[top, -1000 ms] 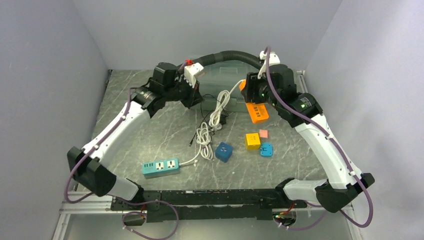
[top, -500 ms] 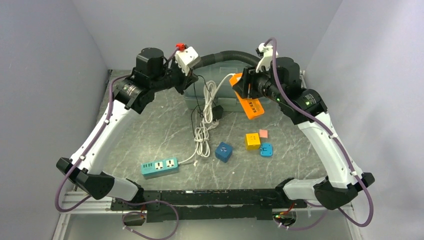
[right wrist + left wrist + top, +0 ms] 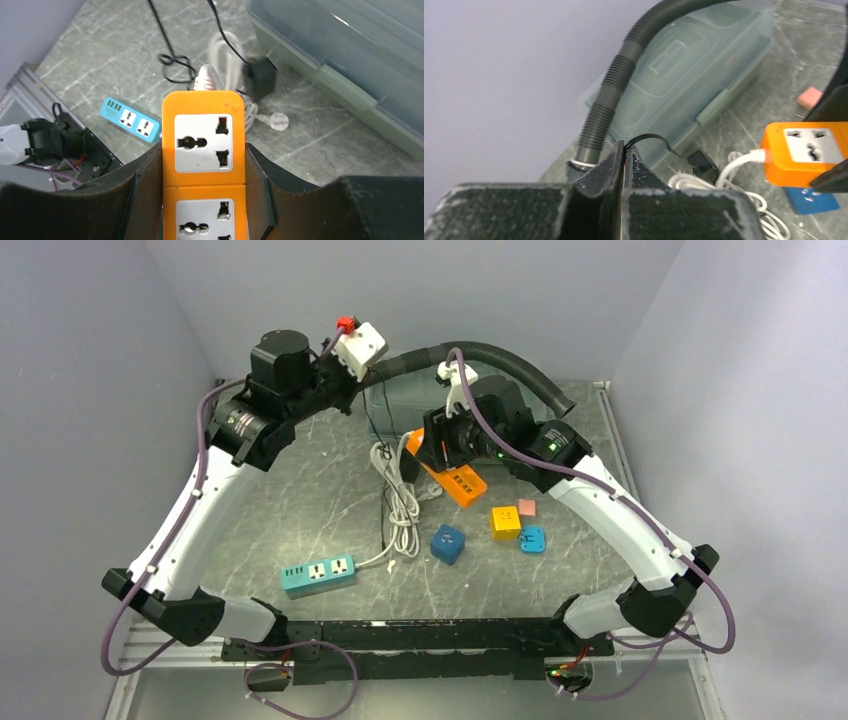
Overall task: Insert the plug
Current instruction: Pick up the plug from the center of the board.
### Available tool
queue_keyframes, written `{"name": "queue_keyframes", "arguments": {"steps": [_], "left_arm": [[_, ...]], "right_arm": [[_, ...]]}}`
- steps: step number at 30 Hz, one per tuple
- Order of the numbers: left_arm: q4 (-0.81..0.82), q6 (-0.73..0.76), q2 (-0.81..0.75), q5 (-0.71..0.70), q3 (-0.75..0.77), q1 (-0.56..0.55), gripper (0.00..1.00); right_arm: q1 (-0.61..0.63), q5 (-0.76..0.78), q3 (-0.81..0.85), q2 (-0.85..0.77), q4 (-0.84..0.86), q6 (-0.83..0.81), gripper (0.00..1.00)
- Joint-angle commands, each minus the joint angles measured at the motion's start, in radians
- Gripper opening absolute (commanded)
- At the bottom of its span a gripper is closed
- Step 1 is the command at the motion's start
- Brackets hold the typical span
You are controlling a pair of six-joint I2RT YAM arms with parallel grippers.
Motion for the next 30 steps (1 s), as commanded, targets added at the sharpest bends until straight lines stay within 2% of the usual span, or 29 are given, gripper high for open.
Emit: {"name": "queue_keyframes", "arguments": {"steps": [1,4,8,14,20,26,30], "left_arm": [[0.083,0.059,-0.077,-0.14,-0.002,0.007,0.0],[0.147,0.092,-0.092,-0.187,-0.019,0.013,0.0],[0.241,0.165,-0.067,-0.277,0.058,0.021,0.0],[0.274,0.239,-0.06,-0.283,0.14,0.041,0.0],[0.288,0.28,-0.12,-0.317,0.075,0.043,0.0],[0.263,0.285,-0.175,-0.285,0.005,0.043,0.0],[0.242,0.293,-0.196,-0.325,-0.053,0.043,0.0]], "right_arm": [[-0.004,0.062,0.01,-0.092,0.022,-0.019,0.0],[-0.004,0.075,0.016,-0.114,-0.019,-0.03,0.0],[-0.007,0.136,0.043,-0.122,-0.064,-0.042,0.0],[-0.03,0.307,0.11,-0.096,-0.133,-0.029,0.0],[-0.042,0.414,0.085,-0.109,-0.086,0.02,0.0],[-0.056,0.516,0.115,-0.055,-0.151,0.034,0.0],[-0.12,0.528,0.055,-0.076,-0.151,0.065,0.0]]}}
